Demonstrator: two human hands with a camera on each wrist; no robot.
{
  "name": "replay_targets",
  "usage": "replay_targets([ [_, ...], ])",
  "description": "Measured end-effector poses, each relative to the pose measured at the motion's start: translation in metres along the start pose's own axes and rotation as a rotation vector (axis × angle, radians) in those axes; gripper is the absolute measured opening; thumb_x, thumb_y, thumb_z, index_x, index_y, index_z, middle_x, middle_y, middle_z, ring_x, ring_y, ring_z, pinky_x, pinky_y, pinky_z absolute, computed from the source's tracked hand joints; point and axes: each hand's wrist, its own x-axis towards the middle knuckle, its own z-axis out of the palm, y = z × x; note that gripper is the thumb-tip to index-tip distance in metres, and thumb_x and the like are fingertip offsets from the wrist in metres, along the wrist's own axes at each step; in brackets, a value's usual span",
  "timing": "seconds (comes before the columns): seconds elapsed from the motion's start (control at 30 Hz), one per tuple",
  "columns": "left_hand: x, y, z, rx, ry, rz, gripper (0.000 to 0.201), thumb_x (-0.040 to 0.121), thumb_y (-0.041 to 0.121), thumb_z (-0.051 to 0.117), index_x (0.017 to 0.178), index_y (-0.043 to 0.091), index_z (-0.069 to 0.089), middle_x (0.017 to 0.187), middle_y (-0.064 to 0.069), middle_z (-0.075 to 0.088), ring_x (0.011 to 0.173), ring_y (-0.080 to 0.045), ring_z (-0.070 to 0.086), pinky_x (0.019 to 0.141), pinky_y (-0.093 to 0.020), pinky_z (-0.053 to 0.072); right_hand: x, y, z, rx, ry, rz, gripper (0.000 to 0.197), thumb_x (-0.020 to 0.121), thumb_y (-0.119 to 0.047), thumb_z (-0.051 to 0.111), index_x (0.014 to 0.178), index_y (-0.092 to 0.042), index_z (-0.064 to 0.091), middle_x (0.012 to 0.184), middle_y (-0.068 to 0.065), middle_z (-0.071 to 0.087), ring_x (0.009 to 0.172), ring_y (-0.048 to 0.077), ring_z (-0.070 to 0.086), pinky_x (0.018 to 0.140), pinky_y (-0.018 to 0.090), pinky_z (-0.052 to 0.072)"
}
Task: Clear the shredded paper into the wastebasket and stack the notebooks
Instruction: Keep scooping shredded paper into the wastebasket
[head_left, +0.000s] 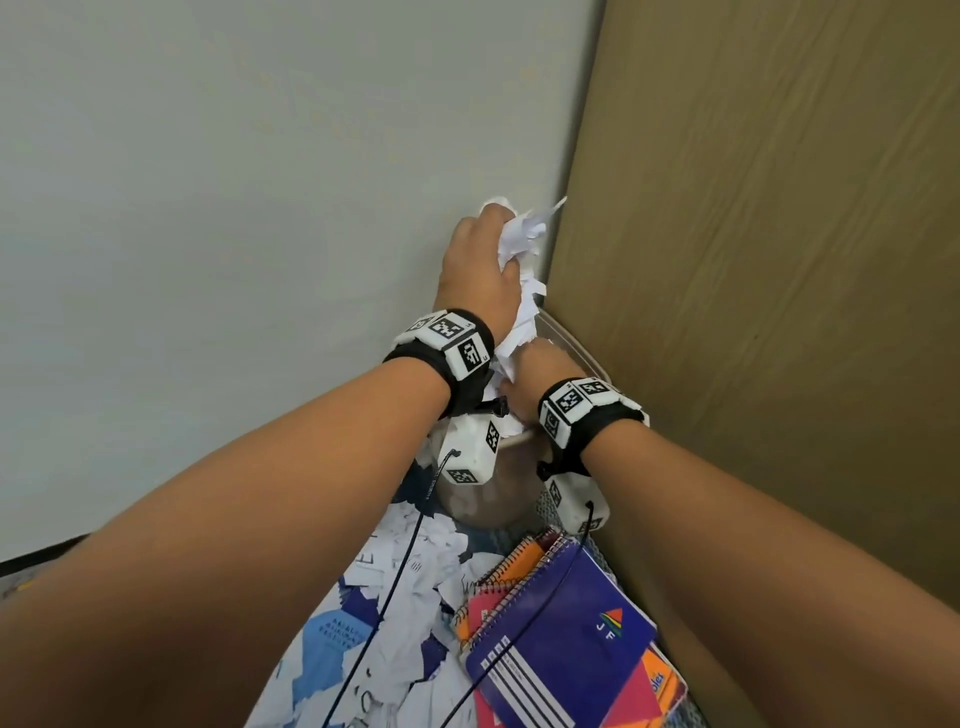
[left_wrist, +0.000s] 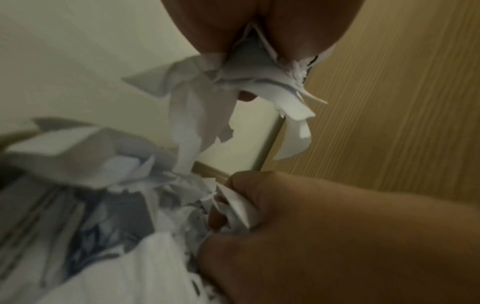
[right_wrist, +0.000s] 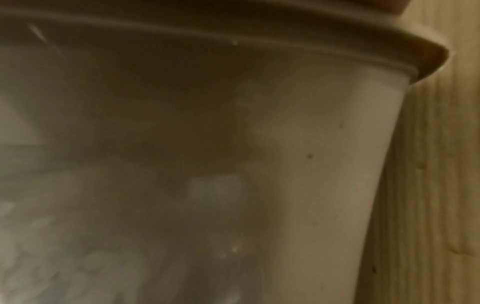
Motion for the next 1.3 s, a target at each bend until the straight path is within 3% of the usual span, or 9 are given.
replay_targets([
  [0.27, 0.012, -0.035, 0.024, 0.103, -0.066, -0.226, 0.033, 0.093, 0.013, 0.050, 0.125, 0.013, 0.051, 0.117, -0.012, 0.053, 0.095, -0.023, 0.054, 0.072, -0.019, 0.032, 0.003, 0.010, 0.007, 0.040, 0.033, 0.070, 0.061, 0.084, -0.043, 0.056, 0.138, -0.022, 0.037, 0.142, 0.012, 0.028, 0.127, 0.041, 0.036, 0.098, 0.053, 0.042],
  [0.5, 0.012, -0.045, 0.029, 0.640, -0.876, -0.361, 0.065, 0.090, 0.042, 0.052, 0.145, 0.013, 0.031, 0.140, -0.013, 0.048, 0.124, -0.032, 0.049, 0.100, -0.036, 0.040, 0.011, 0.013, 0.011, 0.054, 0.002, 0.100, 0.080, 0.074, -0.056, 0.068, 0.139, -0.021, 0.038, 0.137, 0.007, 0.032, 0.123, 0.040, 0.040, 0.098, 0.052, 0.044],
  [0.63, 0.003, -0.039, 0.026, 0.742, -1.127, -0.364, 0.063, 0.097, 0.028, 0.045, 0.152, 0.018, 0.017, 0.156, -0.011, 0.025, 0.140, -0.028, 0.030, 0.099, -0.032, 0.033, 0.012, 0.010, 0.013, 0.012, -0.069, 0.092, 0.091, 0.072, -0.062, 0.063, 0.144, -0.018, 0.029, 0.141, 0.009, 0.041, 0.128, 0.040, 0.039, 0.103, 0.051, 0.040],
  [0.83, -0.035, -0.076, 0.027, 0.968, -1.061, -0.186, 0.071, 0.098, 0.045, 0.035, 0.153, 0.025, -0.006, 0.160, -0.014, 0.006, 0.142, -0.040, 0.020, 0.116, -0.050, 0.016, 0.010, 0.010, 0.012, -0.052, -0.150, 0.014, 0.055, 0.083, -0.045, 0.056, 0.130, -0.018, 0.047, 0.130, 0.009, 0.054, 0.122, 0.033, 0.049, 0.102, 0.042, 0.043],
  [0.97, -0.047, -0.081, 0.033, 1.075, -1.129, -0.166, 0.082, 0.095, 0.047, 0.043, 0.149, 0.030, -0.016, 0.159, -0.014, 0.012, 0.140, -0.038, 0.026, 0.113, -0.055, 0.019, 0.009, 0.002, 0.013, -0.124, -0.236, 0.038, 0.031, 0.069, -0.048, 0.057, 0.091, -0.027, 0.054, 0.108, 0.006, 0.062, 0.101, 0.028, 0.057, 0.090, 0.038, 0.048],
  [1.07, -0.052, -0.064, 0.033, 1.073, -1.250, -0.174, 0.072, 0.100, 0.038, 0.038, 0.153, 0.016, -0.006, 0.157, -0.020, 0.013, 0.143, -0.037, 0.019, 0.114, -0.046, 0.015, 0.017, 0.002, 0.020, -0.163, -0.320, 0.072, 0.049, 0.057, -0.053, 0.063, 0.100, -0.029, 0.061, 0.109, 0.003, 0.063, 0.101, 0.029, 0.059, 0.089, 0.043, 0.051],
  [1.13, -0.043, -0.044, 0.028, 1.024, -1.317, -0.149, 0.064, 0.100, 0.032, 0.043, 0.152, 0.012, 0.012, 0.151, -0.018, 0.030, 0.137, -0.032, 0.032, 0.108, -0.037, 0.026, 0.016, 0.004, 0.021, -0.181, -0.335, 0.070, 0.056, 0.054, -0.054, 0.067, 0.103, -0.028, 0.064, 0.106, 0.000, 0.067, 0.093, 0.027, 0.061, 0.085, 0.040, 0.052],
  [1.2, -0.025, -0.030, 0.020, 0.913, -1.268, -0.149, 0.052, 0.099, 0.029, 0.045, 0.146, 0.015, 0.031, 0.145, -0.013, 0.042, 0.128, -0.028, 0.043, 0.101, -0.033, 0.034, 0.014, 0.004, 0.020, -0.165, -0.332, 0.061, 0.050, 0.061, -0.052, 0.067, 0.103, -0.025, 0.064, 0.107, 0.002, 0.068, 0.092, 0.027, 0.062, 0.085, 0.038, 0.053],
  [1.3, 0.002, -0.010, 0.001, 0.831, -1.128, -0.127, 0.050, 0.099, 0.026, 0.041, 0.148, 0.021, 0.032, 0.149, -0.009, 0.039, 0.131, -0.027, 0.042, 0.101, -0.031, 0.034, 0.011, 0.006, 0.019, -0.108, -0.257, 0.047, 0.059, 0.071, -0.048, 0.063, 0.122, -0.019, 0.057, 0.122, 0.006, 0.061, 0.108, 0.029, 0.059, 0.087, 0.036, 0.049],
])
